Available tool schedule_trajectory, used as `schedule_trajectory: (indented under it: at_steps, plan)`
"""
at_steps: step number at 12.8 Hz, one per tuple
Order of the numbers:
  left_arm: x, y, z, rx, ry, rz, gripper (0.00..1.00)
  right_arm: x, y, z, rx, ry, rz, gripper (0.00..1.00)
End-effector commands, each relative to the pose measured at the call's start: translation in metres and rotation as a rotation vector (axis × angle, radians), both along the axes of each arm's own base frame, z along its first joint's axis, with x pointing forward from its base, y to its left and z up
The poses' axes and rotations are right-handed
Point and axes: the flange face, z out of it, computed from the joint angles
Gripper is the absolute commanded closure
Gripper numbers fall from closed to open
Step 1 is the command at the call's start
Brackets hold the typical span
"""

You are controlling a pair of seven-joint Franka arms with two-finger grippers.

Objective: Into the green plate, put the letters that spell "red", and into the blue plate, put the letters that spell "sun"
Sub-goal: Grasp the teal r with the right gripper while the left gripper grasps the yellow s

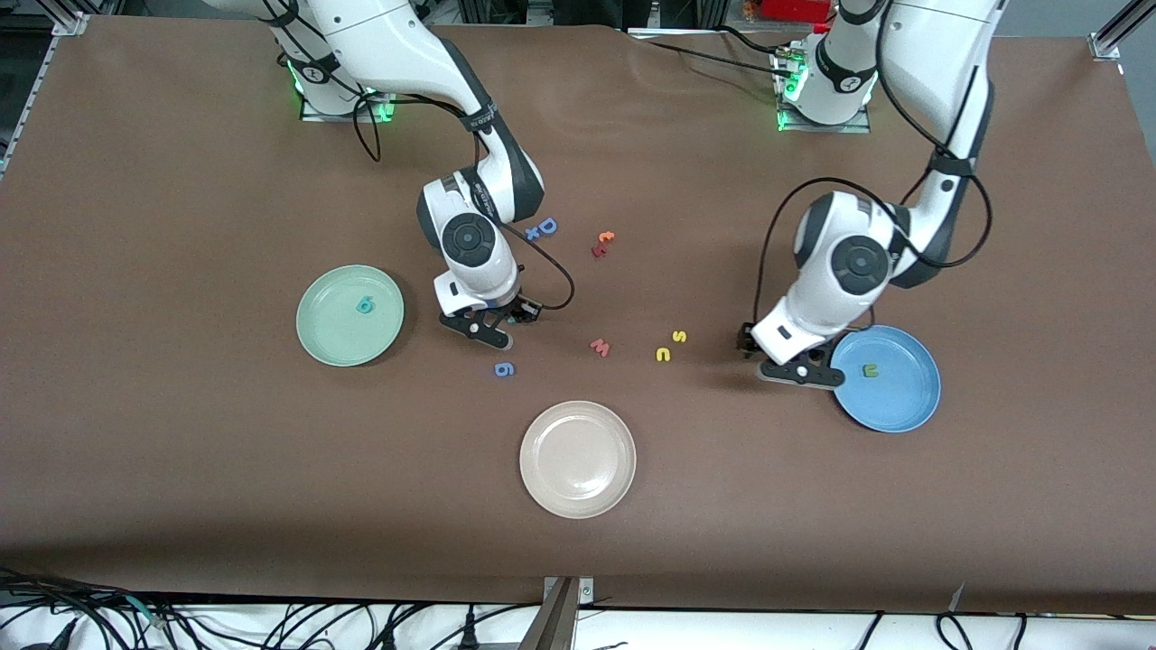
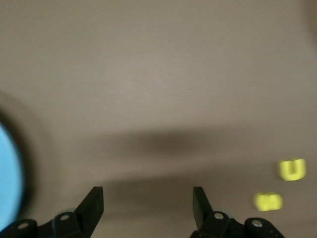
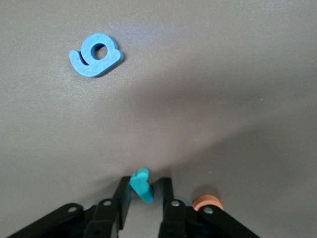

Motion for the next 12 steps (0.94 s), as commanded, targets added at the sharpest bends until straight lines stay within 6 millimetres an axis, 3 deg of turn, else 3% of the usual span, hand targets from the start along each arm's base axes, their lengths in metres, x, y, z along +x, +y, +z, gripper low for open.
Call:
schedule_trajectory:
  at_steps: [1, 5, 7, 12]
  plan:
    - [0.002, -0.022, -0.007, 0.01, 0.01, 0.093, 0.19, -0.003, 0.001, -0.007, 0.004, 0.01, 0.012, 0.72]
    - [-0.013, -0.065, -0.04, 0.022, 0.039, 0.174, 0.19, -0.002, 0.001, -0.007, 0.005, 0.005, 0.01, 0.75]
    - [-0.018, -0.086, -0.051, 0.014, 0.052, 0.178, 0.2, -0.002, 0.001, -0.007, 0.004, 0.005, 0.013, 0.9]
    - [-0.027, -0.102, -0.057, 0.016, 0.06, 0.171, 0.21, 0.001, -0.001, 0.0, 0.012, 0.002, 0.05, 0.95]
